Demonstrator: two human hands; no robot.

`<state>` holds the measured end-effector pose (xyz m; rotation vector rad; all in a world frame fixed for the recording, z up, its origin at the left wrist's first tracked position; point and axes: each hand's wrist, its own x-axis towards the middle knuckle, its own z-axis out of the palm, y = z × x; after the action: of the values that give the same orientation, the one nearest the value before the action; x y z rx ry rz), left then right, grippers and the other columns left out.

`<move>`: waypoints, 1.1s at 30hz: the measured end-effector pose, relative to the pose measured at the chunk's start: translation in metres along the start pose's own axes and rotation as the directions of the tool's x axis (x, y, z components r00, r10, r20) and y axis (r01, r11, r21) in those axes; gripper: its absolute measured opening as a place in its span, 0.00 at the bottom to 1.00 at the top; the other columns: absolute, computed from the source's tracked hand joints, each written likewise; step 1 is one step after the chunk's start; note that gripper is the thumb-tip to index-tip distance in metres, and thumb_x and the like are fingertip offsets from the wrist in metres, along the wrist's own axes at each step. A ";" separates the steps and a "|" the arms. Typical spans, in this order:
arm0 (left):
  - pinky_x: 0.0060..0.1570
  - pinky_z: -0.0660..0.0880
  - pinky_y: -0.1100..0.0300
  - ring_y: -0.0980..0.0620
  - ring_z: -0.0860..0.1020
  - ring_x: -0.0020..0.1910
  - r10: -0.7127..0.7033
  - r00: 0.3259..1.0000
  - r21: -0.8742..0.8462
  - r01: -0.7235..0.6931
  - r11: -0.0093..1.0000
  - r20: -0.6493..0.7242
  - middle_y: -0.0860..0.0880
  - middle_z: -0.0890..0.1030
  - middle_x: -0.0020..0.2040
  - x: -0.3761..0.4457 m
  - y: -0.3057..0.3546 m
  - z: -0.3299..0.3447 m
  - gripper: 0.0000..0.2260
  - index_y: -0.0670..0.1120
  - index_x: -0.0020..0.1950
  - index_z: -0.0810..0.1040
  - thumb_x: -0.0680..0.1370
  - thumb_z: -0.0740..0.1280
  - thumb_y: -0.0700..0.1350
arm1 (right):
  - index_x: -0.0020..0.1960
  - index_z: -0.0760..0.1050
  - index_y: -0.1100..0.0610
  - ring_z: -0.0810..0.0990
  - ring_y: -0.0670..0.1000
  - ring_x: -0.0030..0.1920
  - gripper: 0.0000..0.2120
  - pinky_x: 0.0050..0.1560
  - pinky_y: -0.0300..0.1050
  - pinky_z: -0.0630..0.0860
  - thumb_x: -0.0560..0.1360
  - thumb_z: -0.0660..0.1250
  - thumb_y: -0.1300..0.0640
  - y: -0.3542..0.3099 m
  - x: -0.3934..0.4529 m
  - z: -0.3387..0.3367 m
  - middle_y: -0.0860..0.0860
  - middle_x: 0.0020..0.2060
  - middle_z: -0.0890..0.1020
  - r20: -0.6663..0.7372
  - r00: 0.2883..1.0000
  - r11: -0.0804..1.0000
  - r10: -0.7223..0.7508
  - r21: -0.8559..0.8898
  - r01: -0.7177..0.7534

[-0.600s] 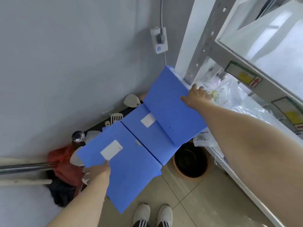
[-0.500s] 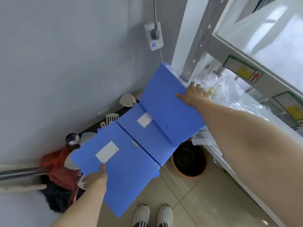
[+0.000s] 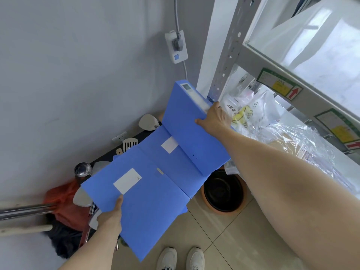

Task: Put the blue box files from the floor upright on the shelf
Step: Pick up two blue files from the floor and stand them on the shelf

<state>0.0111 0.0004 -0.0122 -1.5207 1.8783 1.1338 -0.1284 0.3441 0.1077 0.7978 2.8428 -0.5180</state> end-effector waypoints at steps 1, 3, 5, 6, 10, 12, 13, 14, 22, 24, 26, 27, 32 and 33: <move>0.36 0.71 0.53 0.43 0.74 0.36 0.017 1.000 -0.004 -0.017 1.000 0.017 0.41 0.76 0.41 -0.002 0.000 -0.002 0.27 0.37 0.49 0.72 0.70 0.72 0.61 | 0.67 0.63 0.64 0.76 0.61 0.61 0.36 0.45 0.48 0.67 0.71 0.74 0.44 -0.002 -0.003 0.000 0.60 0.61 0.76 -0.005 1.000 1.000 0.000 0.002 0.000; 0.31 0.67 0.55 0.46 0.72 0.31 0.042 0.999 -0.022 -0.042 0.999 -0.007 0.44 0.74 0.35 -0.006 0.001 -0.004 0.25 0.38 0.39 0.71 0.71 0.71 0.61 | 0.67 0.62 0.64 0.77 0.61 0.60 0.36 0.45 0.48 0.67 0.71 0.74 0.46 -0.006 -0.010 0.000 0.59 0.60 0.76 -0.009 1.000 1.000 -0.002 0.001 0.002; 0.34 0.68 0.55 0.45 0.73 0.32 0.092 0.996 -0.047 -0.092 0.995 0.003 0.43 0.77 0.37 -0.018 0.007 -0.006 0.27 0.38 0.41 0.72 0.71 0.69 0.64 | 0.68 0.62 0.63 0.76 0.61 0.60 0.35 0.44 0.49 0.68 0.71 0.74 0.47 -0.010 -0.018 -0.001 0.59 0.60 0.75 -0.005 1.000 1.000 -0.021 -0.020 0.021; 0.37 0.70 0.53 0.44 0.75 0.35 0.116 0.993 -0.055 -0.114 0.992 0.017 0.42 0.79 0.42 -0.027 0.012 -0.009 0.29 0.37 0.47 0.74 0.70 0.69 0.64 | 0.68 0.62 0.62 0.76 0.61 0.60 0.35 0.44 0.49 0.68 0.72 0.74 0.48 -0.012 -0.023 -0.001 0.59 0.60 0.74 -0.001 0.999 0.999 -0.033 -0.034 0.033; 0.43 0.76 0.49 0.42 0.78 0.43 0.187 0.982 -0.151 -0.186 0.971 -0.008 0.39 0.81 0.56 -0.063 0.036 -0.016 0.33 0.37 0.63 0.73 0.69 0.74 0.59 | 0.67 0.63 0.60 0.75 0.61 0.59 0.32 0.45 0.51 0.71 0.71 0.73 0.49 -0.022 -0.043 -0.007 0.58 0.60 0.73 0.020 0.998 0.998 -0.053 -0.041 0.054; 0.41 0.75 0.49 0.40 0.78 0.43 0.231 0.973 -0.145 -0.232 0.962 -0.024 0.38 0.80 0.57 -0.084 0.050 -0.018 0.33 0.36 0.64 0.70 0.69 0.74 0.57 | 0.66 0.64 0.60 0.76 0.61 0.58 0.31 0.45 0.51 0.70 0.71 0.73 0.50 -0.028 -0.054 -0.015 0.58 0.58 0.73 0.026 0.997 0.997 -0.067 -0.027 0.068; 0.41 0.75 0.48 0.39 0.79 0.44 0.269 0.962 -0.122 -0.271 0.955 -0.032 0.38 0.79 0.57 -0.097 0.058 -0.020 0.33 0.36 0.64 0.69 0.70 0.73 0.57 | 0.65 0.64 0.60 0.76 0.61 0.57 0.30 0.44 0.50 0.71 0.71 0.73 0.50 -0.032 -0.059 -0.019 0.58 0.58 0.74 0.024 0.997 0.997 -0.079 -0.024 0.079; 0.42 0.76 0.48 0.38 0.79 0.46 0.320 0.946 -0.090 -0.323 0.942 -0.042 0.38 0.79 0.57 -0.108 0.066 -0.022 0.33 0.37 0.64 0.68 0.70 0.72 0.58 | 0.65 0.64 0.60 0.77 0.61 0.56 0.30 0.43 0.50 0.71 0.71 0.73 0.49 -0.036 -0.065 -0.024 0.58 0.57 0.74 0.022 0.995 0.995 -0.092 -0.021 0.093; 0.32 0.70 0.54 0.39 0.79 0.40 0.682 0.730 0.103 -0.676 0.730 -0.041 0.41 0.80 0.48 -0.223 0.121 -0.058 0.22 0.43 0.55 0.63 0.72 0.66 0.57 | 0.61 0.65 0.59 0.75 0.59 0.53 0.27 0.49 0.55 0.76 0.69 0.72 0.50 -0.066 -0.123 -0.091 0.56 0.54 0.74 -0.112 0.992 0.990 -0.056 0.122 0.070; 0.37 0.76 0.50 0.39 0.80 0.41 0.739 0.673 0.059 -0.737 0.673 -0.028 0.42 0.80 0.47 -0.246 0.129 -0.071 0.21 0.47 0.54 0.61 0.71 0.67 0.55 | 0.60 0.65 0.59 0.75 0.59 0.52 0.27 0.48 0.55 0.75 0.68 0.73 0.50 -0.074 -0.143 -0.111 0.54 0.51 0.72 -0.165 0.986 0.973 0.001 0.226 0.036; 0.39 0.78 0.48 0.39 0.80 0.41 0.794 0.607 0.006 -0.794 0.608 -0.038 0.44 0.81 0.47 -0.270 0.135 -0.085 0.22 0.49 0.55 0.60 0.70 0.68 0.54 | 0.59 0.65 0.58 0.75 0.58 0.51 0.27 0.49 0.55 0.75 0.68 0.72 0.50 -0.080 -0.166 -0.130 0.52 0.49 0.72 -0.220 0.974 0.943 0.053 0.333 0.024; 0.39 0.78 0.49 0.39 0.80 0.41 0.823 0.565 -0.028 -0.825 0.565 -0.047 0.45 0.81 0.47 -0.284 0.137 -0.093 0.21 0.50 0.54 0.60 0.70 0.68 0.54 | 0.59 0.64 0.57 0.76 0.58 0.50 0.26 0.49 0.55 0.75 0.68 0.72 0.50 -0.083 -0.177 -0.139 0.52 0.48 0.73 -0.251 0.965 0.922 0.081 0.385 0.023; 0.30 0.69 0.59 0.44 0.79 0.41 0.923 0.381 -0.228 -0.904 0.362 -0.046 0.47 0.79 0.47 -0.350 0.136 -0.130 0.18 0.47 0.53 0.65 0.71 0.71 0.48 | 0.59 0.62 0.53 0.78 0.56 0.39 0.26 0.43 0.51 0.77 0.66 0.71 0.54 -0.087 -0.237 -0.186 0.47 0.35 0.77 -0.354 0.908 0.770 0.223 0.635 0.058; 0.31 0.70 0.60 0.45 0.80 0.41 0.942 0.334 -0.274 -0.909 0.313 -0.034 0.47 0.79 0.47 -0.362 0.134 -0.136 0.18 0.47 0.53 0.66 0.71 0.71 0.46 | 0.60 0.62 0.51 0.78 0.54 0.38 0.27 0.42 0.51 0.77 0.66 0.71 0.54 -0.086 -0.249 -0.194 0.46 0.33 0.77 -0.375 0.894 0.741 0.245 0.667 0.077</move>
<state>0.0027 0.0989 0.3844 -0.1868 2.6457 1.9353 0.0285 0.2272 0.3696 1.2970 2.9712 -1.6010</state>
